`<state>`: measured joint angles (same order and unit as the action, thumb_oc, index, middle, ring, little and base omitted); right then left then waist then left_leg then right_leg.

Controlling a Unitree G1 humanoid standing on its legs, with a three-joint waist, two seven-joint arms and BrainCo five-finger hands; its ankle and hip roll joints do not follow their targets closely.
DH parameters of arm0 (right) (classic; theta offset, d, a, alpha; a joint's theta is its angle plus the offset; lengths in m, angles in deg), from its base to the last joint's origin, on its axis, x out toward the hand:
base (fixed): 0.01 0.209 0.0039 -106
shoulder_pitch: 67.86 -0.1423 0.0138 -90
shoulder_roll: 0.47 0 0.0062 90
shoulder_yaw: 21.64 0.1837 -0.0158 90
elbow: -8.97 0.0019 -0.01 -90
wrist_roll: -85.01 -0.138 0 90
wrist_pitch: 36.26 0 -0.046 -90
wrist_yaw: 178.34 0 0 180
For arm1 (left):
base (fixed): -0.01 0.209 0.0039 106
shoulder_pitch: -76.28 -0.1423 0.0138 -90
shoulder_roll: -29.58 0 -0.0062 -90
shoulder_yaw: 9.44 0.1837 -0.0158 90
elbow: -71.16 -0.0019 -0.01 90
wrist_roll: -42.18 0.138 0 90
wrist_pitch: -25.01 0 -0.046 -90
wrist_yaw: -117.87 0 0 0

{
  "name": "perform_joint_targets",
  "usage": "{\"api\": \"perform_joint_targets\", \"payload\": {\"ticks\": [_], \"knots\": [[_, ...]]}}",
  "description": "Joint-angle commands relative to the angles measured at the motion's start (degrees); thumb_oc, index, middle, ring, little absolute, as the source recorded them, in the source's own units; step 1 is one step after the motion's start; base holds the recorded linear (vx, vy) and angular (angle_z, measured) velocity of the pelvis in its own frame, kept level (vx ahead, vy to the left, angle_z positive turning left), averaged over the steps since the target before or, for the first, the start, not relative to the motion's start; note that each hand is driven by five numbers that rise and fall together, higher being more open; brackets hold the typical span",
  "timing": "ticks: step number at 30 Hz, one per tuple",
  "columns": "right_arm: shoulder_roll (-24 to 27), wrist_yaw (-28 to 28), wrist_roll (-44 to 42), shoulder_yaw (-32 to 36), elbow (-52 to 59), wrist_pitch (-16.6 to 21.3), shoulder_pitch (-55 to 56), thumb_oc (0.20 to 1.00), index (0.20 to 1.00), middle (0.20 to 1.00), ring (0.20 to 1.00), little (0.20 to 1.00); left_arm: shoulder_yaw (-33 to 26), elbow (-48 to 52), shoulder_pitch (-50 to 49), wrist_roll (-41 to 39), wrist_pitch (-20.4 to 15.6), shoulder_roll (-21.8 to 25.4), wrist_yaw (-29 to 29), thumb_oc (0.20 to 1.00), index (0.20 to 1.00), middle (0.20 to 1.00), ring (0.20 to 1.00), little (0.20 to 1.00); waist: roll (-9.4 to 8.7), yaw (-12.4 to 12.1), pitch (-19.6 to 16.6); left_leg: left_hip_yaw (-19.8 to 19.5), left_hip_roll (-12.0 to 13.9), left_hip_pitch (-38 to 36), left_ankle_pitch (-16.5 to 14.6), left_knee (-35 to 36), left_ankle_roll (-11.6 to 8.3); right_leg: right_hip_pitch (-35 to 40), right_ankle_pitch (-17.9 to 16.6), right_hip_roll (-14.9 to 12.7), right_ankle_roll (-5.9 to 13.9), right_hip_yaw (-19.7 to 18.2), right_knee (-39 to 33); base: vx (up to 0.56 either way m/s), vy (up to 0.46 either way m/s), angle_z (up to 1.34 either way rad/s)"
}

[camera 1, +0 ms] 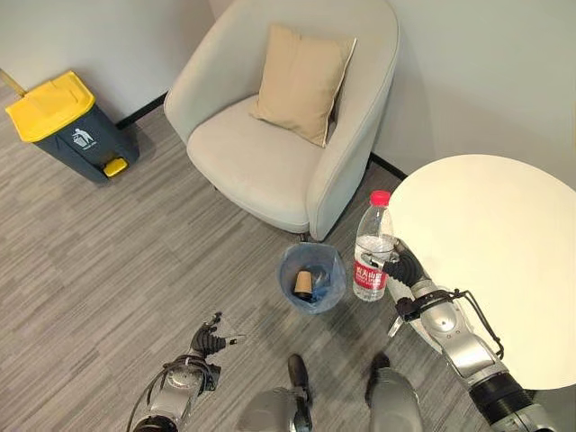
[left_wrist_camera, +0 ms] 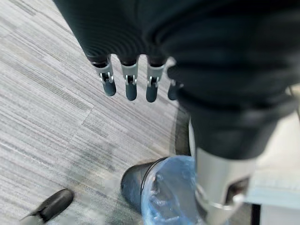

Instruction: Gather garbage on tea table into small bin, then transfer packed bag to large trash can.

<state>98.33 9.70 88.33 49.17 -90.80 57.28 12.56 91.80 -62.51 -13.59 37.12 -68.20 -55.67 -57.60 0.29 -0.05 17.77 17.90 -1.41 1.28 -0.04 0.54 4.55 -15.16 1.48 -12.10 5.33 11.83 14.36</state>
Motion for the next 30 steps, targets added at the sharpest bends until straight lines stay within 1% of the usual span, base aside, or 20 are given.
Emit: {"api": "perform_joint_targets", "payload": {"ticks": [1,2,3,6,9,10,11,13,14,16,17,18,19,20,21,22,23,24,25,30], "knots": [[0.66,0.82,-1.03,1.42,3.14,3.37,-1.93,0.200,0.200,0.200,0.200,0.200,0.24,1.17,-1.81,1.45,-1.34,0.29,0.28,1.000,1.000,1.000,1.000,1.000,0.31,0.20,-1.19,-5.32,0.25,3.96,-5.33,-6.46,-2.65,2.99,1.95,4.80,0.85,-0.69,-4.08,0.04,-0.030,0.33],[0.66,0.82,-1.02,1.43,3.15,3.37,-1.91,0.200,0.200,0.200,0.200,0.200,0.24,1.17,-1.83,1.45,-1.34,0.30,0.28,1.000,1.000,1.000,1.000,1.000,0.32,0.23,-1.16,-5.37,0.26,3.93,-5.34,-6.48,-2.65,3.08,1.94,4.81,0.85,-0.64,-4.15,0.05,-0.053,0.28],[1.06,0.70,-1.24,1.75,3.08,3.76,-0.94,0.200,0.200,0.200,0.200,0.200,0.26,1.29,-2.30,1.88,-1.50,-0.02,0.13,1.000,1.000,1.000,1.000,1.000,-0.15,0.32,-1.37,-6.84,-0.73,4.48,-5.90,-7.66,-2.60,5.02,1.58,5.58,0.51,-2.57,-7.00,0.03,-0.033,0.32],[1.72,0.34,-1.14,1.75,2.79,3.84,-0.72,0.200,0.200,0.200,0.200,0.200,0.07,1.01,-2.79,1.79,-1.42,-0.19,-0.05,1.000,1.000,1.000,1.000,1.000,-0.16,0.19,-1.74,-7.80,-0.81,5.09,-5.66,-8.02,-3.10,5.36,1.21,6.34,-0.05,-3.32,-7.89,0.03,-0.064,0.45],[2.58,-0.32,-0.44,0.66,2.80,3.76,-1.12,0.200,0.200,0.200,0.200,0.200,-0.44,-0.22,-3.28,1.72,-1.19,-0.38,0.04,1.000,1.000,1.000,1.000,1.000,-0.44,-0.39,-2.41,-8.47,-0.32,5.09,-5.66,-8.01,-3.85,7.05,1.10,6.47,-0.33,-1.89,-9.71,0.05,-0.096,0.26],[2.84,-0.67,-0.33,-0.66,3.02,3.75,-2.62,0.200,0.200,0.200,0.200,0.200,-0.40,-0.56,-2.91,1.68,-1.12,-0.21,0.25,1.000,1.000,1.000,1.000,1.000,-0.73,-0.69,-2.04,-8.81,0.09,5.94,-5.36,-8.36,-4.27,7.01,1.19,6.47,-0.57,-1.21,-10.04,0.00,-0.085,0.29],[2.82,-0.67,-0.33,-0.67,2.99,3.76,-2.69,0.200,0.200,0.200,0.200,0.200,-0.43,-0.58,-2.87,1.68,-1.12,-0.19,0.25,1.000,1.000,1.000,1.000,1.000,-0.79,-0.63,-2.15,-8.83,0.03,6.15,-5.13,-8.27,-4.25,6.83,1.02,6.42,-0.58,-1.18,-10.14,-0.10,-0.100,0.31],[2.88,-0.67,-0.35,-3.29,2.97,3.96,-6.82,0.200,0.200,0.200,0.200,0.200,0.07,0.01,-1.36,0.94,-1.26,0.45,1.15,1.000,1.000,1.000,1.000,1.000,-1.18,-1.20,0.08,-9.67,0.60,9.35,-4.95,-10.17,-4.73,4.62,1.31,6.18,-1.01,-0.39,-8.95,-0.14,-0.075,0.22],[2.86,-0.66,-0.36,-3.32,2.92,3.98,-6.88,0.200,0.200,0.200,0.200,0.200,0.04,0.00,-1.33,0.94,-1.26,0.45,1.14,1.000,1.000,1.000,1.000,1.000,-1.18,-1.16,0.07,-9.69,0.61,9.44,-4.98,-10.25,-4.73,4.56,1.34,6.18,-1.01,-0.37,-8.90,-0.12,-0.050,0.17],[1.62,0.30,-0.75,-5.93,1.52,3.87,-11.72,0.200,0.200,0.200,0.200,0.200,0.29,0.17,0.83,-1.71,-1.43,0.77,2.54,1.000,1.000,1.000,1.000,1.000,-1.31,-2.09,2.61,-10.56,1.02,14.77,-4.51,-13.19,-5.02,-0.32,1.80,5.23,-1.77,0.25,-5.41,-0.16,-0.056,0.20],[1.61,0.31,-0.75,-5.96,1.48,3.89,-11.76,0.200,0.200,0.200,0.200,0.200,0.27,0.16,0.84,-1.71,-1.43,0.78,2.54,1.000,1.000,1.000,1.000,1.000,-1.33,-2.06,2.51,-10.58,1.02,14.95,-4.54,-13.27,-5.02,-0.48,1.83,5.21,-1.77,0.26,-5.32,-0.15,-0.048,0.16],[1.32,0.98,-0.09,-6.58,0.68,3.49,-13.23,0.200,0.200,0.200,0.200,0.200,-0.34,0.11,1.51,-4.14,-1.53,0.42,2.77,1.000,1.000,1.000,1.000,1.000,-1.15,-2.59,3.34,-11.00,1.00,16.63,-4.39,-14.19,-5.03,-2.34,2.22,4.85,-2.07,0.95,-3.58,-0.13,-0.038,0.23],[0.27,2.60,0.67,-7.57,-0.82,3.02,-15.77,0.200,0.200,0.200,0.200,0.200,-0.55,-0.44,2.46,-7.28,-1.81,-0.20,4.02,1.000,1.000,1.000,1.000,1.000,-0.73,-3.18,4.53,-11.46,0.77,20.49,-4.21,-16.30,-4.91,-6.47,3.00,4.18,-2.57,1.42,-0.09,-0.17,-0.036,0.25],[-0.25,3.19,1.04,-8.11,-1.38,2.83,-16.82,0.200,0.200,0.200,0.200,0.200,-0.55,-0.48,2.93,-8.42,-2.00,-0.41,4.53,1.000,1.000,1.000,1.000,1.000,-0.46,-3.48,5.12,-11.65,0.62,22.16,-4.16,-17.16,-4.90,-8.28,3.39,3.94,-2.82,1.61,1.26,-0.08,-0.039,0.37],[-0.90,4.03,1.37,-8.74,-1.98,2.58,-18.19,0.200,0.200,0.200,0.200,0.200,-0.48,-0.42,3.41,-9.23,-2.23,-0.51,5.20,1.000,1.000,1.000,1.000,1.000,-0.08,-3.83,5.69,-12.26,0.72,23.43,-5.61,-18.50,-5.30,-9.92,5.03,3.90,-2.60,1.17,3.37,-0.08,-0.032,0.51],[-1.72,5.65,2.04,-9.51,-3.56,2.27,-20.55,0.200,0.200,0.200,0.200,0.200,-0.09,-0.11,4.79,-10.67,-2.49,-0.45,6.03,1.000,1.000,1.000,1.000,1.000,0.25,-4.03,6.73,-12.29,0.78,28.19,-5.63,-21.06,-5.29,-14.76,5.52,3.30,-2.96,1.03,6.39,-0.09,-0.037,0.52],[-2.10,6.67,2.66,-9.74,-4.32,2.16,-22.09,0.200,0.200,0.200,0.200,0.200,0.01,-0.16,5.54,-11.48,-2.68,-0.51,6.45,1.000,1.000,1.000,1.000,1.000,0.47,-4.15,7.35,-12.35,0.87,30.02,-5.51,-21.70,-5.29,-16.79,5.75,2.97,-3.07,1.11,7.37,-0.13,-0.015,0.48],[-2.14,6.71,2.66,-9.77,-4.44,2.21,-22.22,0.200,0.200,0.200,0.200,0.200,-0.02,-0.20,5.63,-11.50,-2.69,-0.51,6.46,1.000,1.000,1.000,1.000,1.000,0.45,-4.11,7.22,-12.36,0.86,30.32,-5.55,-21.85,-5.28,-17.09,5.81,2.93,-3.08,1.10,7.54,-0.13,0.007,0.27],[-2.60,9.06,4.42,-10.69,-6.11,1.57,-25.93,0.200,0.200,0.200,0.200,0.200,0.80,0.42,7.46,-12.64,-3.25,-0.33,7.37,1.000,1.000,1.000,1.000,1.000,0.85,-4.24,8.31,-12.40,1.06,35.00,-5.29,-23.62,-5.27,-21.77,6.32,2.40,-3.33,0.91,10.12,-0.11,0.007,0.24],[-3.59,13.59,7.37,-11.90,-12.11,0.47,-34.79,0.200,0.200,0.200,0.200,0.200,2.66,2.10,12.71,-14.54,-4.23,0.41,8.93,1.000,1.000,1.000,1.000,1.000,1.68,-4.38,9.76,-13.18,0.87,46.57,-5.55,-29.48,-4.78,-33.46,7.62,1.29,-3.99,0.12,17.46,-0.09,0.002,0.19]]}}
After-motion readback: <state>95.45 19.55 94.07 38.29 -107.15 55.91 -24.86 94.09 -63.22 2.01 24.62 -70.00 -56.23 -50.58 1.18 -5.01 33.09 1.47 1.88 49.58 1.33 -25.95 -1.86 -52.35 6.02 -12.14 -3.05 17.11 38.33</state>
